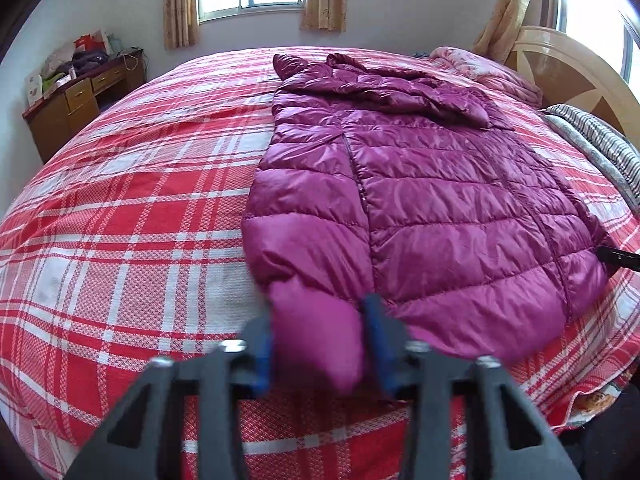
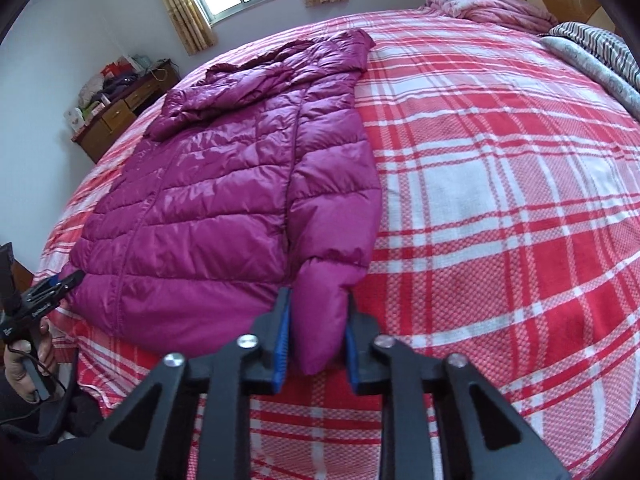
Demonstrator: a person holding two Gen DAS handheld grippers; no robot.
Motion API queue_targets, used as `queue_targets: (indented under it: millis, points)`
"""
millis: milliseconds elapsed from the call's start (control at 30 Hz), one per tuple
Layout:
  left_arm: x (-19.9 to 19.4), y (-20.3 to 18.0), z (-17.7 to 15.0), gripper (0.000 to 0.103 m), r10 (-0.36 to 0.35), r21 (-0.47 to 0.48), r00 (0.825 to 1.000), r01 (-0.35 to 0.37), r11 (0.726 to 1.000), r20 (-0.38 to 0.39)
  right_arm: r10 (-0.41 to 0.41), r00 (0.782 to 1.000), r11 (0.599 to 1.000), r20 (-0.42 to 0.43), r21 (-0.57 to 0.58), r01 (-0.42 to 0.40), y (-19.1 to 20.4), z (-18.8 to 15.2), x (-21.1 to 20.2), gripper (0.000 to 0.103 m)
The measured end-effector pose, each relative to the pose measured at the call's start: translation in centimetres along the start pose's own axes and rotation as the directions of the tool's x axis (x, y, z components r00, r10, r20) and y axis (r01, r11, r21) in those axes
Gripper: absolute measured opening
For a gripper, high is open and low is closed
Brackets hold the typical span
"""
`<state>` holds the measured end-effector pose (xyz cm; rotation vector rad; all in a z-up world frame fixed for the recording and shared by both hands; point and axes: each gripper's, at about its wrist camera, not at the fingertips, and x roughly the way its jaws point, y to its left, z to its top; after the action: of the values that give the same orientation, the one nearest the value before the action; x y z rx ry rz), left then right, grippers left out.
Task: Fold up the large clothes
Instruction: 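Grasp the jacket hem end with the left tool while the right tool grasps it too, then lift the hem with both tools, fold it toward the collar, and open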
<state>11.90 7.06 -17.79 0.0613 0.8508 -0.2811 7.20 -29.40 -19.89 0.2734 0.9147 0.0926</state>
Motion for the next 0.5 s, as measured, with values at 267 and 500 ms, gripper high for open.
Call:
queue_targets:
  millis: [267,500]
  points:
    - [-3.9,-0.2,0.9,0.007,-0.064,0.024,0.993,0.062,0.998,0.095,0.046,0.993,0.999,0.104,-0.015,-0.044,0.8,0.8,-3.9,0.009]
    - [-10.5,0.4,2.4,0.006,-0.159,0.023,0.965,0.158,0.987,0.209,0.124,0.968,0.992,0.218,-0.033,-0.119,1.2,1.7,-9.5,0.008]
